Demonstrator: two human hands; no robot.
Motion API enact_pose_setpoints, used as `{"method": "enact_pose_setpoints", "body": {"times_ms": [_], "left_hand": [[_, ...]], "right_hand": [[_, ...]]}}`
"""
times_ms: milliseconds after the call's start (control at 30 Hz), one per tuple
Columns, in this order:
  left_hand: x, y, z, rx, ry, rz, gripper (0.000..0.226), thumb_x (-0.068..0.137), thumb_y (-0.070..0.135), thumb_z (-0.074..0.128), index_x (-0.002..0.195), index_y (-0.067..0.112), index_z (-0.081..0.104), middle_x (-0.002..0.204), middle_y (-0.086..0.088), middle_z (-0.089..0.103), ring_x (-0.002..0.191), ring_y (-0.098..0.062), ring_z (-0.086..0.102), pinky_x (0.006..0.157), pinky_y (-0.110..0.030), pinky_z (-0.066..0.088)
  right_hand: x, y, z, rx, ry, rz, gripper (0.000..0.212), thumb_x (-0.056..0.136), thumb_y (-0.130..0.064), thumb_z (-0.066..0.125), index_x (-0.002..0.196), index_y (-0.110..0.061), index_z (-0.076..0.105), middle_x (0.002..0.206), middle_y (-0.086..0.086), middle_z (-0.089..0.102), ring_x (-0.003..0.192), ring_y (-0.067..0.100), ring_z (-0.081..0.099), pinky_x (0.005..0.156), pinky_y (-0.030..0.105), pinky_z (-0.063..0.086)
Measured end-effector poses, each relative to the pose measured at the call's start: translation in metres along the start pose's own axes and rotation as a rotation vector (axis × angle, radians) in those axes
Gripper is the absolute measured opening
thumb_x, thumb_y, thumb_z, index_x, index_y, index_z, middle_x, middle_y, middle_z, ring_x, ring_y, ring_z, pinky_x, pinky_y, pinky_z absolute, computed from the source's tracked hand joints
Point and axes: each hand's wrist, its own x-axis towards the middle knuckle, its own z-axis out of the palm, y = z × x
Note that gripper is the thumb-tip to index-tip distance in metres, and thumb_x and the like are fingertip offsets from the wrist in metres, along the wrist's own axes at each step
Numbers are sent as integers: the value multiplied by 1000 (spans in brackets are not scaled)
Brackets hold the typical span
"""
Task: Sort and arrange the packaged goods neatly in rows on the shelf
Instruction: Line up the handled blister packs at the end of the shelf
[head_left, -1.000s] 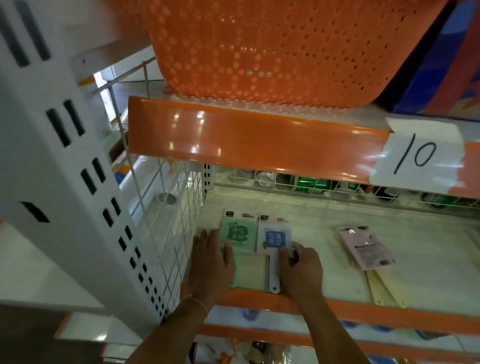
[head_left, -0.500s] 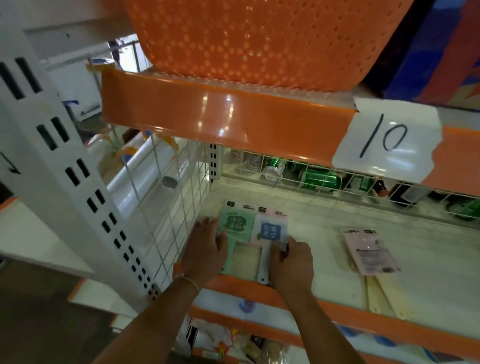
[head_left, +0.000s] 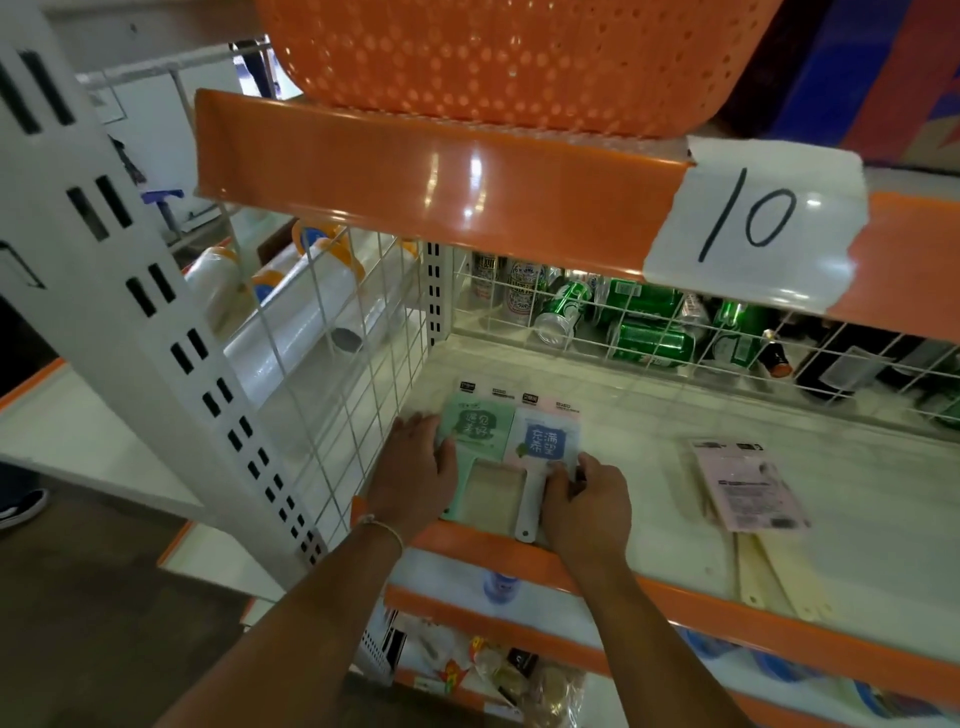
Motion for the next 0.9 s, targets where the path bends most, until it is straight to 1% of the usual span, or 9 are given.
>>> {"method": "enact_pose_setpoints", "body": {"times_ms": [167, 267, 367, 500, 567, 667, 767, 800, 900], "left_hand": [[-1, 1, -1, 7, -4, 21, 45, 95, 30, 41, 127, 2, 54, 123, -16, 60, 121, -30, 49, 110, -45, 36], [0, 1, -1, 3, -8, 27, 44, 95, 30, 41, 127, 3, 54, 124, -15, 59, 121, -30, 48, 111, -42, 36], [1, 1, -2, -1, -13, 38, 52, 91, 35, 36, 125, 2, 55, 121, -14, 61, 119, -29, 50, 111, -43, 35], [0, 2, -2, 17, -3, 52, 58, 89, 34, 34, 130, -2, 53, 131, -20, 57, 129, -33, 45, 116, -43, 28], [1, -1, 0, 15, -6, 55, 55, 90, 34, 35, 129, 0, 53, 128, -20, 58, 126, -33, 46, 113, -45, 33], [4, -7, 3, 6, 20, 54, 47, 91, 34, 36, 125, 5, 52, 120, -16, 58, 116, -30, 50, 101, -47, 44], [6, -9, 5, 3, 46, 66, 45, 93, 32, 38, 128, 6, 49, 126, -19, 53, 122, -35, 44, 103, -49, 41], [7, -10, 7, 5, 57, 81, 43, 95, 30, 40, 130, 7, 47, 130, -20, 51, 127, -37, 41, 106, -50, 38], [4, -10, 9, -4, 92, 162, 48, 95, 32, 36, 136, 8, 43, 139, -19, 47, 136, -35, 34, 116, -49, 26]], "right_hand": [[0, -2, -3, 2, 0, 10, 18, 90, -25, 52, 80, -13, 62, 80, 6, 60, 73, 20, 55, 61, 26, 40], [-1, -4, -6, 1, 12, 14, 14, 91, -18, 56, 86, -9, 65, 85, 8, 60, 78, 22, 56, 66, 26, 39], [-1, -4, -6, 1, 4, 11, 13, 91, -18, 56, 87, -10, 66, 85, 7, 60, 79, 22, 56, 66, 25, 38], [-3, -8, -9, -13, 6, 17, 13, 92, -18, 55, 89, -12, 66, 86, 6, 59, 80, 21, 56, 67, 25, 39], [-3, -9, -9, -17, 4, 23, 12, 91, -17, 55, 90, -13, 66, 87, 5, 59, 81, 21, 57, 68, 25, 39], [-5, -11, -10, -2, 26, 49, 20, 91, -16, 56, 106, -12, 67, 97, 6, 62, 88, 20, 59, 75, 25, 43], [-7, -18, -14, 32, 96, 108, 30, 92, -15, 58, 119, -7, 63, 109, 8, 63, 96, 23, 60, 85, 31, 48], [-8, -20, -16, 48, 120, 126, 29, 92, -16, 58, 119, -6, 64, 109, 8, 64, 95, 22, 60, 85, 30, 48], [-12, -25, -22, 114, 191, 126, 24, 92, -17, 59, 114, -9, 66, 104, 3, 65, 89, 14, 59, 73, 8, 40]]}}
